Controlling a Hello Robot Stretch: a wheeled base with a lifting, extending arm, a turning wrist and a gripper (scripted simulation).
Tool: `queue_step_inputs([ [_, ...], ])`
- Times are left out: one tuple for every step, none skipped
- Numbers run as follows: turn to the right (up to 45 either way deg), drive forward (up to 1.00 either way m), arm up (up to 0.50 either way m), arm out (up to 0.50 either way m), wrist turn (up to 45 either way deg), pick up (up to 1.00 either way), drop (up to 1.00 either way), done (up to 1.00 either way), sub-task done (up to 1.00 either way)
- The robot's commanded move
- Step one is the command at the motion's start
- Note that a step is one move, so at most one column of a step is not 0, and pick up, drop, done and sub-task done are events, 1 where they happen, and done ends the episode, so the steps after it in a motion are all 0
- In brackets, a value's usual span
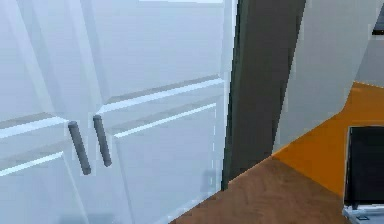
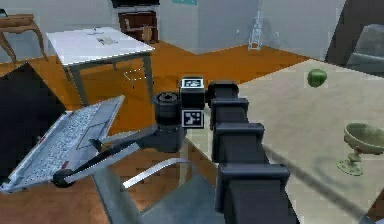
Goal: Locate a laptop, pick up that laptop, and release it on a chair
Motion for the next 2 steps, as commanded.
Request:
queue_step_inputs([
  [0.0,0.00,0.00,0.00,-45.0,0.00,0.00,0.00,0.00],
  [0.0,0.00,0.00,0.00,-6.0,0.00,0.00,0.00,0.00],
])
